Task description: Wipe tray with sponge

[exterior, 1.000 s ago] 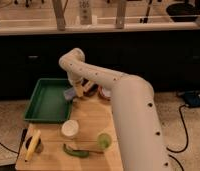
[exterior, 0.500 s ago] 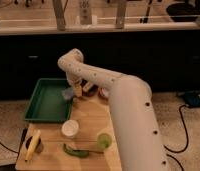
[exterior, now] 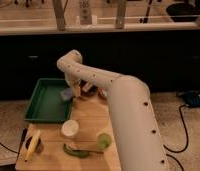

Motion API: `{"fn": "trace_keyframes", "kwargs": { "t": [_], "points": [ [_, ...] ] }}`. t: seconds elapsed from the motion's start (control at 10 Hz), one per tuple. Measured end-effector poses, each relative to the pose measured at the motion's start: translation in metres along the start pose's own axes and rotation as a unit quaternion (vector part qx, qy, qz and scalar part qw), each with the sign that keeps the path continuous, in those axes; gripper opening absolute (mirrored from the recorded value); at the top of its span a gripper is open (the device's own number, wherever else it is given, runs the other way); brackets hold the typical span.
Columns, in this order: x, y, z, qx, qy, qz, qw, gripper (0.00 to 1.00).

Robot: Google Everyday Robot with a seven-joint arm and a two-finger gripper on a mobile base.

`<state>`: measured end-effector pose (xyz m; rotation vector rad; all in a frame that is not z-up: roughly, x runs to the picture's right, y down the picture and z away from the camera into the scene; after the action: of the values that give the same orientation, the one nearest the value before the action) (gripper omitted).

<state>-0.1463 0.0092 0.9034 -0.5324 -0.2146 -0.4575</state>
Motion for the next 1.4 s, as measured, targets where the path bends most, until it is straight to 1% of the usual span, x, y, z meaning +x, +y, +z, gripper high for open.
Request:
{"fn": "trace_keyframes", "kwargs": {
  "t": [0.7, 1.4],
  "points": [
    [-0.007, -0.005, 0.005, 0.008, -0.01, -0.017, 0.9998, 0.02],
    [-0.011, -0.007, 0.01, 0.011, -0.017, -0.027, 0.9994, 0.02]
  ]
}}
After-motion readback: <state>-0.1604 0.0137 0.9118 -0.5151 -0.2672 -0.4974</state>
